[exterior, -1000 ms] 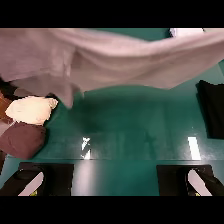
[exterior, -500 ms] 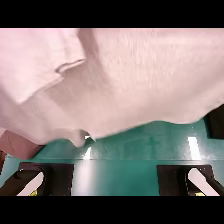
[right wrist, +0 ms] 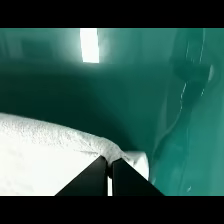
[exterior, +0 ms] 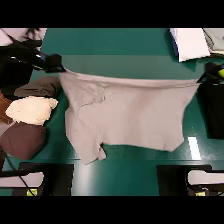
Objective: Fold the shirts.
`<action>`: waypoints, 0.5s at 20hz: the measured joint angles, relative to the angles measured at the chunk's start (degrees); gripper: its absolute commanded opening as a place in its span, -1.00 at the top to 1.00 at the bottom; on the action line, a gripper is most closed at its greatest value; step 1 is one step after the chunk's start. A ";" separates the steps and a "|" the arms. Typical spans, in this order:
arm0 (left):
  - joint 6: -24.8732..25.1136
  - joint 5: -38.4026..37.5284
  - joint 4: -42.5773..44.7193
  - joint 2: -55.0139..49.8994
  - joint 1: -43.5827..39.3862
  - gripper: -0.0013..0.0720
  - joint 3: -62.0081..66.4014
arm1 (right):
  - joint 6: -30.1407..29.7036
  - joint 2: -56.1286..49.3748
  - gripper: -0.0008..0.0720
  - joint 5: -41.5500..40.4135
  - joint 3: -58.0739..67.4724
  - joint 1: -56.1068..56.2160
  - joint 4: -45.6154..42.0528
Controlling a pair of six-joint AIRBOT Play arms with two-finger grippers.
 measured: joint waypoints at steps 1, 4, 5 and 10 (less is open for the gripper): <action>0.92 1.64 -0.33 -3.13 -0.02 0.91 0.31 | 0.00 -3.19 0.94 -0.79 1.40 0.28 -0.24; 2.78 6.82 -0.85 -10.54 -0.02 0.91 2.40 | 0.04 -11.96 0.94 -3.43 7.80 0.96 0.52; 3.10 8.02 -0.90 -12.02 -0.04 0.91 3.15 | 0.04 -13.86 0.94 -4.13 10.10 1.05 1.09; 3.32 3.50 2.25 -14.21 -0.04 0.91 6.73 | -0.81 -15.08 0.94 -5.42 11.89 1.33 2.21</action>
